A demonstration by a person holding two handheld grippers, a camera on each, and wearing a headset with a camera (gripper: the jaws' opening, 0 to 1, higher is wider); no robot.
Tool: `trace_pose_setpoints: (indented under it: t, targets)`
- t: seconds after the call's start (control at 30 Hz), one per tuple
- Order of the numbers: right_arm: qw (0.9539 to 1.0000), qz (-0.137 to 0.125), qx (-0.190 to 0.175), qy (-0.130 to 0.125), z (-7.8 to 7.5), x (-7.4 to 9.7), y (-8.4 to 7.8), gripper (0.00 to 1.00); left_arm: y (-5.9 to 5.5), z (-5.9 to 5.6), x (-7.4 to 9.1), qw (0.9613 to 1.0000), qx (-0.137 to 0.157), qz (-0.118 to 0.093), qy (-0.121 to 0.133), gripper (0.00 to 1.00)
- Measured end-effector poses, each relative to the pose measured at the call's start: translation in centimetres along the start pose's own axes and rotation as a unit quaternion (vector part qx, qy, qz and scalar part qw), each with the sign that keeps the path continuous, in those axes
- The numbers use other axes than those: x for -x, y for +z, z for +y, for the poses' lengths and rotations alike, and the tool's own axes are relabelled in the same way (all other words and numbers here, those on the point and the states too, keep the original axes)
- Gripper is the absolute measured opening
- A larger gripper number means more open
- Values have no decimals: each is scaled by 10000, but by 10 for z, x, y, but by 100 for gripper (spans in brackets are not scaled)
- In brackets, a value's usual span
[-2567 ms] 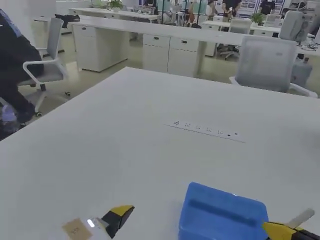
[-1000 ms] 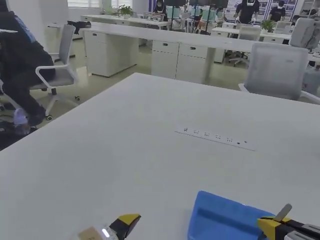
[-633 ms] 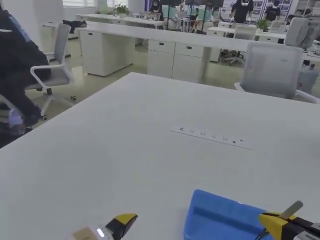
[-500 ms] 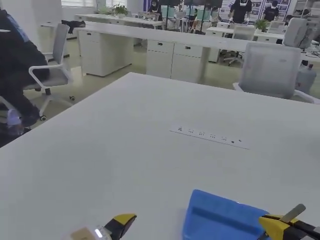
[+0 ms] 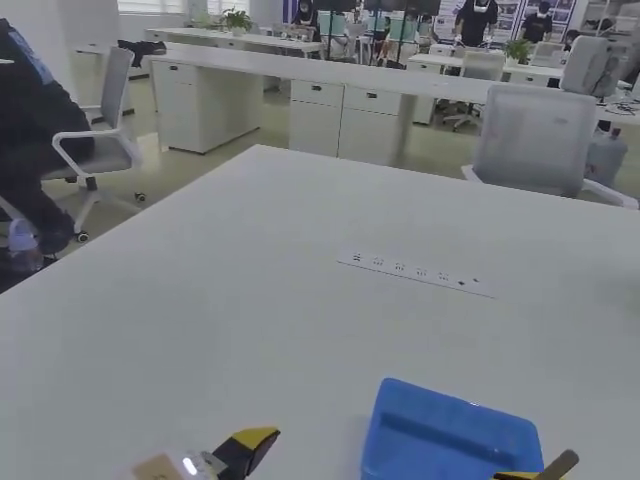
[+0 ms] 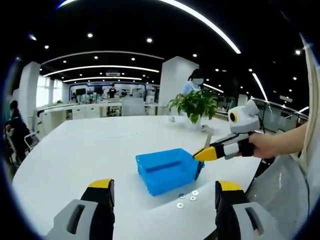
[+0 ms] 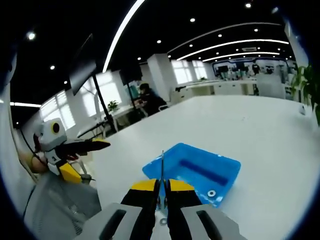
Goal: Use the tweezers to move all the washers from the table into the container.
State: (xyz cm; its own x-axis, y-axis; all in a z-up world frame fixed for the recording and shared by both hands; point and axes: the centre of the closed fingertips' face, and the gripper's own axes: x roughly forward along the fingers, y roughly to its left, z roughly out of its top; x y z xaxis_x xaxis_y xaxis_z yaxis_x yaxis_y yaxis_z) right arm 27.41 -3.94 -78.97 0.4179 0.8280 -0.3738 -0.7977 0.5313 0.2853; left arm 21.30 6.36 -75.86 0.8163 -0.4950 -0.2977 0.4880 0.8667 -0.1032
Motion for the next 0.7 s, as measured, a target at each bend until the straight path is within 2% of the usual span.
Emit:
trace_pose_setpoints:
  t: [0.3,0.57,0.7]
  targets:
    - [9994,288,-206,16,0,-8,-28,3,2,-3,0,9999,97,-60,-80,84]
    - [9989,448,-123,-57,-1,-11,-38,4,0,-3,-1,9999,86,-15,-76,83]
    - [9990,432,-95,-25,2,-11,-38,4,0,-3,-1,9999,84,-13,-72,83]
